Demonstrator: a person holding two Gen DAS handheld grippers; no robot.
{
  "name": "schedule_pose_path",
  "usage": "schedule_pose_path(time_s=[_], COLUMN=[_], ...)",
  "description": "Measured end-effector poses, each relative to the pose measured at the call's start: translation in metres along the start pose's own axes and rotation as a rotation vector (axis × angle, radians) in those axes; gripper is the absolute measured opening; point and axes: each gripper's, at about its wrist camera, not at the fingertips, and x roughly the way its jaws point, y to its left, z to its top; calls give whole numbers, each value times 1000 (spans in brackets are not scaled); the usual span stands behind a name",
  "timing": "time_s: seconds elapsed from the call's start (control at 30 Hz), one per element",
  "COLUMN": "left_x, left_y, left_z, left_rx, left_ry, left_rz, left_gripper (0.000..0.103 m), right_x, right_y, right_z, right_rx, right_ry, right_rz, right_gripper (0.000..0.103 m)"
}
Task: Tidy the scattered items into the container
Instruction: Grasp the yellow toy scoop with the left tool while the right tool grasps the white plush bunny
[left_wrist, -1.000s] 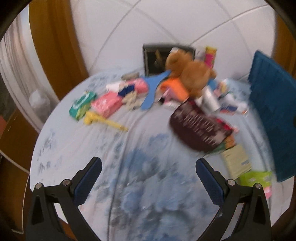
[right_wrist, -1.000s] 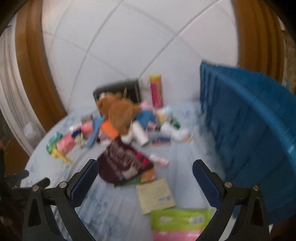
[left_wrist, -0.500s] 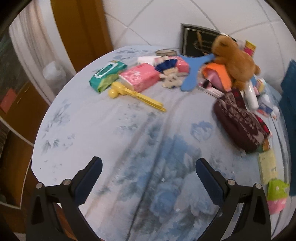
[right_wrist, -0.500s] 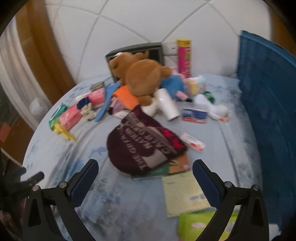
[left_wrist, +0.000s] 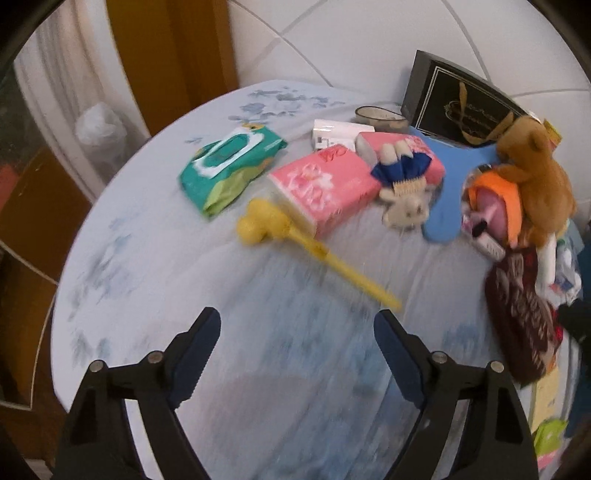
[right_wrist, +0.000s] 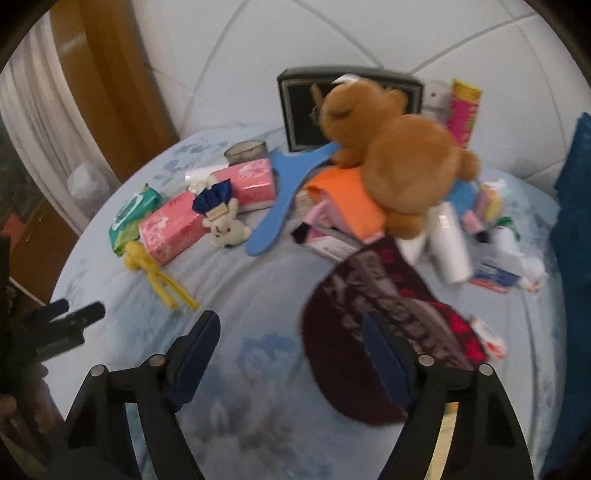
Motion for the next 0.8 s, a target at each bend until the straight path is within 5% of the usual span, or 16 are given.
schedule_pose_path(time_s=[0.23, 0.37, 0.5, 0.8], left_x=[68, 98, 107, 112], left_y=[-3, 6, 22, 62], left_z=[29, 34, 37, 46], left_rx=[-72, -96, -59, -17], left_ry=[91, 134, 131, 109], left_rz=[-21, -44, -14, 39], left_gripper=[82, 50, 37, 36], right_x=[52, 81, 110, 167], right_y=[29, 41, 54, 84], right_z=[28, 40, 51, 78], right_rx=[-47, -83, -112, -157], right_ry=[50, 80, 101, 101], right_rz=[23, 39, 62, 55], right_gripper=[73, 73, 73, 73])
